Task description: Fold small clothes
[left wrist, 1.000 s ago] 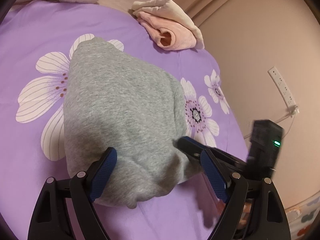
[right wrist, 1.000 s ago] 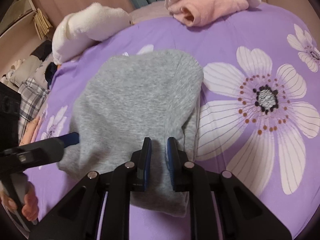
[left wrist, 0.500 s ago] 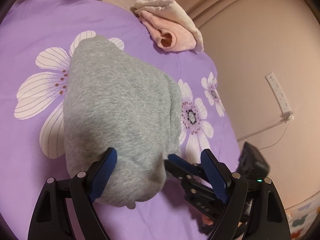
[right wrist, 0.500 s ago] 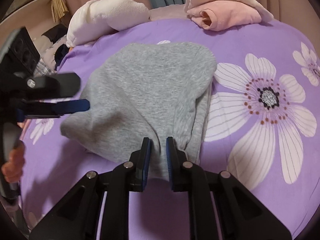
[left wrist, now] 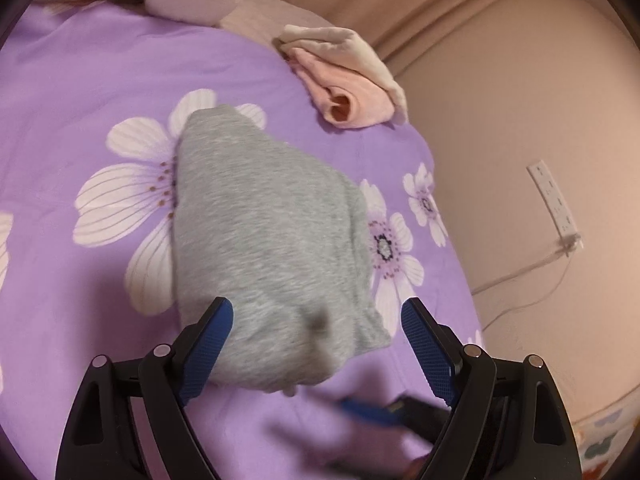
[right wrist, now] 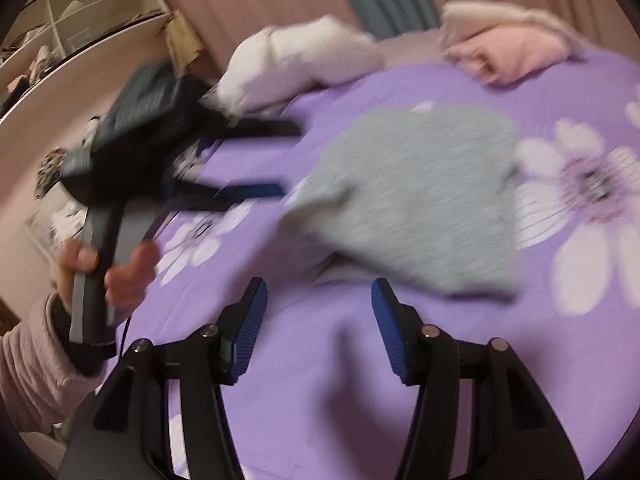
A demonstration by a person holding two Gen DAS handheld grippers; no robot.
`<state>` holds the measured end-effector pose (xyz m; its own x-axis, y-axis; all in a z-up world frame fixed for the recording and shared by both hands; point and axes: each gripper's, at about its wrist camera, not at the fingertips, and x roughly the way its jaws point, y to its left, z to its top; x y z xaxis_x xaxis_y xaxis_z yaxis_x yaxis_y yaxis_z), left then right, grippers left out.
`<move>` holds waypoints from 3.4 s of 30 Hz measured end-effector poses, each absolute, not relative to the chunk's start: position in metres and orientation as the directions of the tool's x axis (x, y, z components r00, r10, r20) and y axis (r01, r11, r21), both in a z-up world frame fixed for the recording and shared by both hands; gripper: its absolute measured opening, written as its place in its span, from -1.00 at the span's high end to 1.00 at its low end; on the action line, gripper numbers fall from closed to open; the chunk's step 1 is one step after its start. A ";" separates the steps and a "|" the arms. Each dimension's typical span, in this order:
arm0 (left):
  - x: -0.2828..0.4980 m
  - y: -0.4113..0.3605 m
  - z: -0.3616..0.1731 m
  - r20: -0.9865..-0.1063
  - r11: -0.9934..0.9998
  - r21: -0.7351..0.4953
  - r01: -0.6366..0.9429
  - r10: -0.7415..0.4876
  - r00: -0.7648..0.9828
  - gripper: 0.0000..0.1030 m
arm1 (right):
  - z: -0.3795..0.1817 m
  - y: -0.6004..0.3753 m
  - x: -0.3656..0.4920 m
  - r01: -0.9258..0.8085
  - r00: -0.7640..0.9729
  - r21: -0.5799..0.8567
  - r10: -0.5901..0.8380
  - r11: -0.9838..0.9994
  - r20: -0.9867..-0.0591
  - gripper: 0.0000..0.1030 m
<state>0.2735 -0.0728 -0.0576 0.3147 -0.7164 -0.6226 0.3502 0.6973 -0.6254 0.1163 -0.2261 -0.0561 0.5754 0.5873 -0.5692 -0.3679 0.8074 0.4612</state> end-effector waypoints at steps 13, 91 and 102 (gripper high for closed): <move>0.296 -0.097 -0.062 -0.725 0.723 -0.534 0.438 -0.658 0.204 -0.66 | -0.079 -0.167 0.164 -0.296 0.657 0.416 0.499 0.860 -0.565 0.74; 0.252 -0.148 -0.087 -0.807 0.738 -0.289 0.609 -0.530 0.260 -0.68 | -0.071 -0.321 0.287 0.088 0.656 0.362 0.220 0.928 -0.722 0.74; 0.266 -0.105 -0.072 -0.746 0.744 -0.426 0.515 -0.610 0.265 -0.68 | -0.027 -0.317 0.206 -0.086 0.658 0.366 0.329 0.926 -0.677 0.29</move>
